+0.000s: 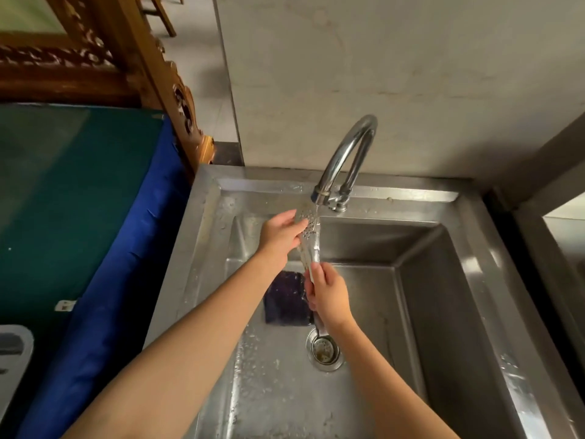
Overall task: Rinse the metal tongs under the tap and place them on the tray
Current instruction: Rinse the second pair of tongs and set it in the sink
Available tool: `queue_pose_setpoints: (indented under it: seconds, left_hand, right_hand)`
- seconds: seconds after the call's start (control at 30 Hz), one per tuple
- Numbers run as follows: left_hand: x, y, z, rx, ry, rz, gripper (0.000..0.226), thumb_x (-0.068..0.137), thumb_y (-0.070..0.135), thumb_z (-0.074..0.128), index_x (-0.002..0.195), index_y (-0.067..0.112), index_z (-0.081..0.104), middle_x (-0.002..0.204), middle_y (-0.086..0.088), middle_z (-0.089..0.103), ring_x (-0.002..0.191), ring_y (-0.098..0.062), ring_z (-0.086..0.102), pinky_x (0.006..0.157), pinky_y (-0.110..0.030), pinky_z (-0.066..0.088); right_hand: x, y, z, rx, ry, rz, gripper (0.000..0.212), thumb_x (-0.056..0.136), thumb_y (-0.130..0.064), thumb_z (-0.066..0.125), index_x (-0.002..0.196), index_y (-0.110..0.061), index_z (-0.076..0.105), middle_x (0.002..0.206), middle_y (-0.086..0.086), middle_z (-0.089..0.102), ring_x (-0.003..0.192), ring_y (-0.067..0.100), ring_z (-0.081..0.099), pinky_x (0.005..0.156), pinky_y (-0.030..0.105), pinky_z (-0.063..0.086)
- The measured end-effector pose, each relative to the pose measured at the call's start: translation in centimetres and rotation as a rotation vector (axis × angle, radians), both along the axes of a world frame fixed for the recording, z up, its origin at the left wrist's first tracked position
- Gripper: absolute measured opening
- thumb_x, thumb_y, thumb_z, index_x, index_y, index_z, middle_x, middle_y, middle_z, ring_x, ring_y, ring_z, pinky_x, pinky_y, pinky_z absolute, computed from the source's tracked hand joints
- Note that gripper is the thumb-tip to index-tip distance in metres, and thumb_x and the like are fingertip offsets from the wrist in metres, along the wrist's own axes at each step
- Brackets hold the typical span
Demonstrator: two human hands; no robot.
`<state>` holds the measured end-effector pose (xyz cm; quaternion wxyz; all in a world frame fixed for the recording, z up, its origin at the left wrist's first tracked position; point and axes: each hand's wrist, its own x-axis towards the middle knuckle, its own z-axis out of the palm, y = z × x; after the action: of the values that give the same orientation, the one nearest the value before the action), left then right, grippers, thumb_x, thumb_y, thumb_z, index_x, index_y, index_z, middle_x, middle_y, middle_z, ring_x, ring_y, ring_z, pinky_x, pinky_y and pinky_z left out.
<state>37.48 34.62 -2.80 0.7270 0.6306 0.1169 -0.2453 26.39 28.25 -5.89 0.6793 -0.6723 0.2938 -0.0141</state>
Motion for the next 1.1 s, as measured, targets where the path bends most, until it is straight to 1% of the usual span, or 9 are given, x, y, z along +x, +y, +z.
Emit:
queue_pose_setpoints:
  seconds: [0.07, 0.23, 0.27, 0.37, 0.5, 0.67, 0.77, 0.9, 1.1]
  left_hand:
    - [0.1, -0.6, -0.8, 0.002, 0.012, 0.054, 0.026, 0.083, 0.014, 0.069, 0.108, 0.011, 0.063, 0.088, 0.001, 0.068, 0.081, -0.012, 0.064, 0.068, -0.025, 0.054]
    - [-1.9, -2.0, -3.2, 0.039, 0.032, 0.076, 0.004, 0.085, 0.021, 0.067, 0.084, 0.017, 0.067, 0.083, -0.002, 0.068, 0.077, -0.019, 0.063, 0.075, -0.035, 0.054]
    - [-2.0, -2.0, -3.3, 0.062, 0.01, 0.032, 0.001, 0.084, 0.017, 0.067, 0.085, 0.018, 0.067, 0.082, -0.002, 0.068, 0.079, -0.019, 0.063, 0.075, -0.034, 0.053]
    - [-1.1, -2.0, -2.6, 0.084, -0.017, -0.055, 0.022, 0.081, 0.011, 0.069, 0.102, 0.01, 0.065, 0.096, -0.01, 0.071, 0.092, -0.026, 0.068, 0.084, -0.037, 0.055]
    - [-0.2, -3.1, -1.5, -0.032, 0.001, 0.047, 0.022, 0.083, 0.006, 0.066, 0.104, 0.001, 0.066, 0.085, -0.012, 0.074, 0.086, -0.026, 0.071, 0.079, -0.035, 0.058]
    - [-2.6, -3.6, -2.1, -0.031, 0.103, 0.079, 0.028, 0.082, 0.003, 0.067, 0.109, 0.001, 0.063, 0.097, -0.016, 0.072, 0.097, -0.03, 0.068, 0.093, -0.045, 0.051]
    - [-1.4, -2.8, -1.4, -0.001, 0.085, 0.06, 0.028, 0.081, 0.004, 0.068, 0.107, -0.003, 0.063, 0.093, -0.018, 0.072, 0.091, -0.031, 0.07, 0.088, -0.042, 0.055]
    - [-2.0, -3.2, -0.8, -0.14, 0.112, 0.099, 0.014, 0.085, 0.009, 0.064, 0.098, 0.002, 0.064, 0.075, -0.006, 0.074, 0.08, -0.022, 0.071, 0.078, -0.033, 0.058]
    - [-3.3, -2.5, -1.2, -0.103, 0.095, 0.072, 0.013, 0.084, 0.003, 0.064, 0.096, 0.0, 0.064, 0.087, -0.013, 0.072, 0.087, -0.028, 0.071, 0.079, -0.036, 0.058]
  right_hand:
    - [0.0, -0.1, -0.7, -0.046, -0.007, -0.02, 0.032, 0.098, -0.026, 0.042, 0.069, -0.013, 0.049, 0.05, -0.003, 0.043, 0.04, 0.009, 0.034, 0.041, 0.026, 0.029]
    - [-0.9, -1.2, -2.1, -0.121, 0.022, -0.045, 0.033, 0.097, -0.028, 0.043, 0.068, -0.013, 0.05, 0.053, -0.005, 0.047, 0.044, 0.008, 0.038, 0.047, 0.026, 0.033]
    - [-1.3, -1.5, -2.3, -0.119, 0.03, -0.038, 0.033, 0.097, -0.029, 0.043, 0.068, -0.013, 0.05, 0.054, -0.005, 0.048, 0.045, 0.009, 0.038, 0.048, 0.026, 0.033]
    - [-2.0, -2.2, -2.8, -0.124, 0.036, 0.003, 0.033, 0.096, -0.029, 0.044, 0.066, -0.017, 0.051, 0.052, -0.008, 0.047, 0.044, 0.007, 0.038, 0.046, 0.025, 0.032]
    - [-1.9, -2.4, -2.7, -0.149, 0.026, 0.003, 0.035, 0.096, -0.029, 0.044, 0.063, -0.02, 0.049, 0.051, -0.009, 0.046, 0.044, 0.007, 0.039, 0.048, 0.026, 0.032]
    - [-1.9, -2.6, -3.2, -0.121, 0.007, -0.011, 0.035, 0.096, -0.03, 0.044, 0.063, -0.02, 0.048, 0.051, -0.008, 0.046, 0.046, 0.01, 0.039, 0.05, 0.028, 0.031]
    - [-2.2, -2.3, -3.5, -0.112, -0.001, 0.003, 0.035, 0.096, -0.029, 0.045, 0.063, -0.019, 0.049, 0.05, -0.011, 0.045, 0.046, 0.009, 0.038, 0.05, 0.027, 0.029]
    - [-1.3, -2.4, -3.2, -0.135, -0.01, -0.011, 0.035, 0.096, -0.03, 0.044, 0.062, -0.021, 0.05, 0.049, -0.008, 0.045, 0.046, 0.011, 0.039, 0.051, 0.027, 0.03]
    - [-1.0, -2.5, -2.9, -0.165, 0.002, 0.013, 0.036, 0.096, -0.031, 0.045, 0.063, -0.018, 0.051, 0.051, -0.007, 0.048, 0.046, 0.011, 0.04, 0.052, 0.029, 0.032]
